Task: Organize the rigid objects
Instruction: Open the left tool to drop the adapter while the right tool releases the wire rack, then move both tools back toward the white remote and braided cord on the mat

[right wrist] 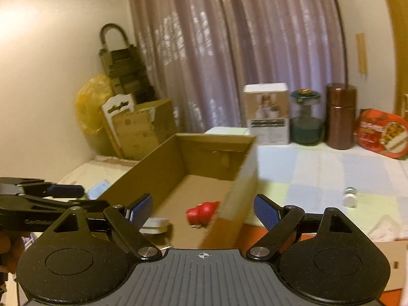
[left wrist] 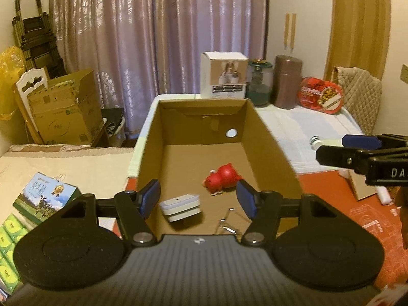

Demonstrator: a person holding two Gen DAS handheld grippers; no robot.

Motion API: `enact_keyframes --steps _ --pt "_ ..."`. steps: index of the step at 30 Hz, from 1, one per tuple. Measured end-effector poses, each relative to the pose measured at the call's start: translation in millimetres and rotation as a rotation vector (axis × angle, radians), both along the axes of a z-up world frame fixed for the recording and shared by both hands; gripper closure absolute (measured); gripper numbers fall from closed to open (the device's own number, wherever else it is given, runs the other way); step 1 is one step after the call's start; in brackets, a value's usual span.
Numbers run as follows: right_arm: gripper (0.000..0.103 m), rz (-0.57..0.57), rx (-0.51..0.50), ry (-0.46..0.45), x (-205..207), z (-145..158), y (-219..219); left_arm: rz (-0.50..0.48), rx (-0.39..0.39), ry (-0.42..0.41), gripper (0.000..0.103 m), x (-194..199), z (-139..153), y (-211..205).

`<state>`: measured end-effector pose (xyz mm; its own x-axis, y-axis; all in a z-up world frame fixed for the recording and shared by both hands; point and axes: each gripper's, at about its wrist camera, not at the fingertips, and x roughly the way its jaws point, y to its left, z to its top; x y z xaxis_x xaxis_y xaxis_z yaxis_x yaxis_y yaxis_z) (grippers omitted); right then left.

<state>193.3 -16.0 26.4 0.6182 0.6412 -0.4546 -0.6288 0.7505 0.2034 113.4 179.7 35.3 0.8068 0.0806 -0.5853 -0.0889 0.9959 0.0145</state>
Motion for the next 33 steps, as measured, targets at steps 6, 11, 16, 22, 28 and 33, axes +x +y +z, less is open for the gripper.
enact_keyframes --steps 6,11,16,22,28,33 --pt "0.02 -0.073 0.019 -0.039 -14 19 -42 -0.055 -0.015 -0.034 0.041 -3 15 -33" --pt "0.02 -0.145 0.023 -0.083 -28 41 -85 -0.119 -0.027 -0.066 0.038 -2 30 -72" --pt "0.02 -0.25 0.007 -0.106 -36 61 -141 -0.186 -0.041 -0.089 0.037 2 40 -115" --pt "0.02 -0.371 -0.033 -0.104 -47 62 -213 -0.251 -0.056 -0.091 0.034 9 37 -165" --pt "0.02 -0.487 -0.072 -0.066 -58 37 -273 -0.296 -0.064 -0.063 0.031 22 18 -207" --pt "0.02 -0.546 -0.081 -0.014 -63 10 -306 -0.327 -0.048 -0.026 0.028 35 -7 -231"
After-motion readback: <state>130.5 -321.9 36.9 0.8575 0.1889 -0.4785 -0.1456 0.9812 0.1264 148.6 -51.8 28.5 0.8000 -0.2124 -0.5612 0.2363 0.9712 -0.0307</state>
